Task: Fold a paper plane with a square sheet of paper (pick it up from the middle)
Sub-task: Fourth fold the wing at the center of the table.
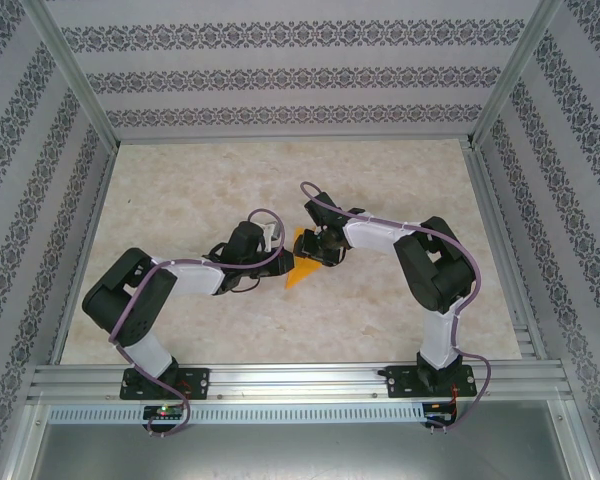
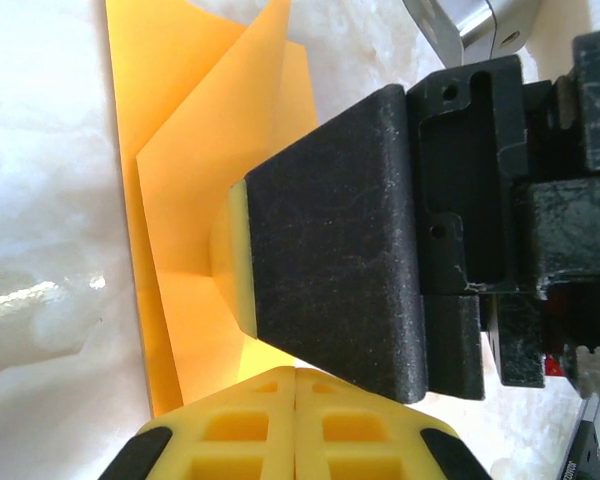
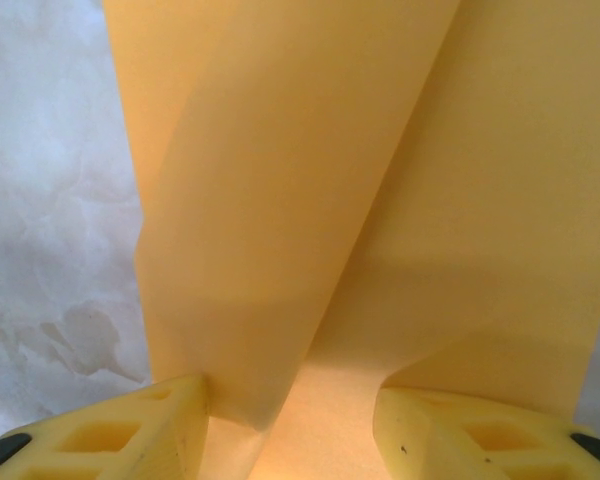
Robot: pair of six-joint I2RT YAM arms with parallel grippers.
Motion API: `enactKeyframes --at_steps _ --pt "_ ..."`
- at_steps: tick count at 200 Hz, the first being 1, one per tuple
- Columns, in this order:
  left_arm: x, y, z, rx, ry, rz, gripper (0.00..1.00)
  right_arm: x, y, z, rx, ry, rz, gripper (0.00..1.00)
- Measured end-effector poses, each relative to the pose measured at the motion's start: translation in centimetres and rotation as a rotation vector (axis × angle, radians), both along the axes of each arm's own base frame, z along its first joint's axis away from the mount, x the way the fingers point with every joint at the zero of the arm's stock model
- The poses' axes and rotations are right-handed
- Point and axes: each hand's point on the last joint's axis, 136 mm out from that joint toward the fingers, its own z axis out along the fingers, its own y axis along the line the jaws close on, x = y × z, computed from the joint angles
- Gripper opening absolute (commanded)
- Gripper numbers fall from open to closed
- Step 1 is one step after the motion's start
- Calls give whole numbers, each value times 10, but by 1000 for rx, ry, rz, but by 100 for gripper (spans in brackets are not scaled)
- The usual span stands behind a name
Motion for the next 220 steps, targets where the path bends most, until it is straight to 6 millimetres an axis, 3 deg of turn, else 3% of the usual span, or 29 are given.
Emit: enactKeyframes --at_steps 107,220 --pt "-4 0 -28 13 73 -10 5 0 0 0 -1 3 0 53" --pt "0 1 -33 35 89 12 2 0 0 0 -1 3 0 53"
